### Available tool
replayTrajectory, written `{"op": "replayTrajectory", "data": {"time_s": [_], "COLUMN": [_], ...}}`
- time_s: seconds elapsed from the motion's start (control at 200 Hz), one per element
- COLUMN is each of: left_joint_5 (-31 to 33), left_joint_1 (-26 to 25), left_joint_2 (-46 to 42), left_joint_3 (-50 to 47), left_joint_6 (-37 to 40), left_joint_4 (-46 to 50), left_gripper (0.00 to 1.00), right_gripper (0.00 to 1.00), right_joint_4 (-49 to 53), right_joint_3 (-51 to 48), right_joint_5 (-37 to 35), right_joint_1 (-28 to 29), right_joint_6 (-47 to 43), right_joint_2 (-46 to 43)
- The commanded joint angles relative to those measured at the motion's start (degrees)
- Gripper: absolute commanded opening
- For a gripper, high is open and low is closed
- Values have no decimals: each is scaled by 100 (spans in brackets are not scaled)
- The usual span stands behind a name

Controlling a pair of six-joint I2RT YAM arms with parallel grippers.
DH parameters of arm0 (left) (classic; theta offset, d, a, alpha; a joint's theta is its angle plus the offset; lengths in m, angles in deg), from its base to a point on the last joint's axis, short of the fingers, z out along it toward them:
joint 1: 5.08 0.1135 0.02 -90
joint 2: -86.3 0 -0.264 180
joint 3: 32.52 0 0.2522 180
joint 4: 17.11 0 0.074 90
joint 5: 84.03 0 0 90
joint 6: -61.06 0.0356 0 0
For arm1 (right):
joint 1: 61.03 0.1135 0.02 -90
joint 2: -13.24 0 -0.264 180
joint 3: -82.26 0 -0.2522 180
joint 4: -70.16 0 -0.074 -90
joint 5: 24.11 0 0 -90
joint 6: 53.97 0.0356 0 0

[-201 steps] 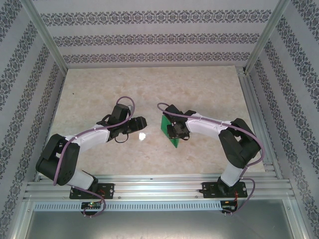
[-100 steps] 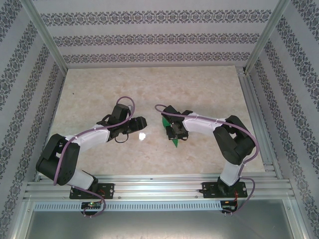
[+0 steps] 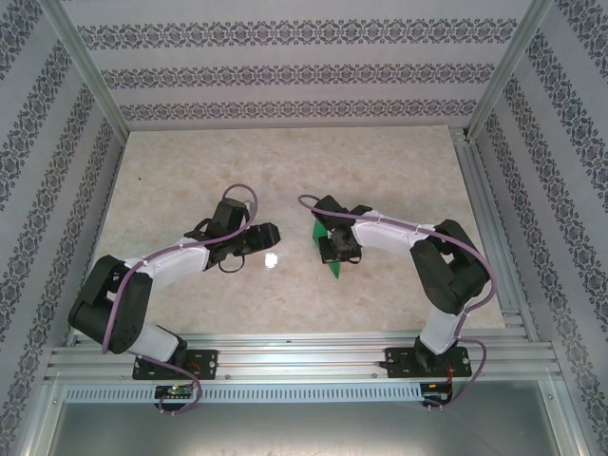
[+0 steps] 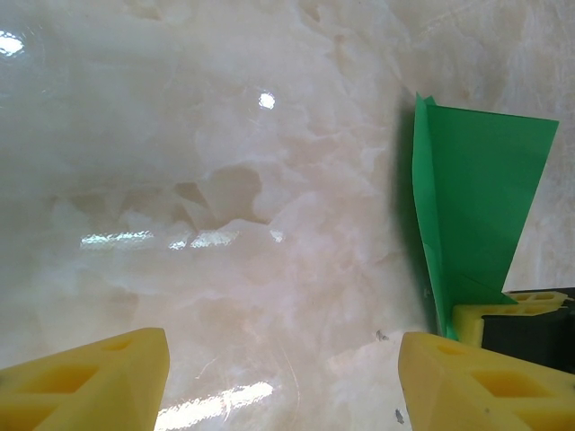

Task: Fold a paper plane with a square sheet of paper (fold left side to right side)
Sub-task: Move the paper plane to the center of the table.

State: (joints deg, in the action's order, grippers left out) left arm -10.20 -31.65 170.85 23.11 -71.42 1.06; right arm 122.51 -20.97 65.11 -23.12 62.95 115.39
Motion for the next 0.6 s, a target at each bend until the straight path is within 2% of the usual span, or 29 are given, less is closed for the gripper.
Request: {"op": "replayTrajectory", "data": {"time_s": [0.0,0.175,0.339,0.554,0.594], "left_joint_5": [-89,-82,-68,-61,-66], "left_joint_1": [80,76,79,80,81], "left_joint_2": [-32,-87,-106,-126,-128], "left_joint_3": [6,26,46,42,42], "left_joint_6": [121,140,161,152,152], "left_joint_4": [130,184,237,244,240], "left_gripper": [69,69,69,69,69], "right_gripper": [11,14,0,0,7], "right_joint_4": [-83,-24,123,254,287], "right_joint_3": [10,-14,80,213,253], "right_joint_5": [245,245,221,157,174], "right_joint_1": [-72,-80,-89,-109,-115], "right_joint_6": [-7,31,-41,-91,-103], "right_joint_2": [218,391,352,124,101]}}
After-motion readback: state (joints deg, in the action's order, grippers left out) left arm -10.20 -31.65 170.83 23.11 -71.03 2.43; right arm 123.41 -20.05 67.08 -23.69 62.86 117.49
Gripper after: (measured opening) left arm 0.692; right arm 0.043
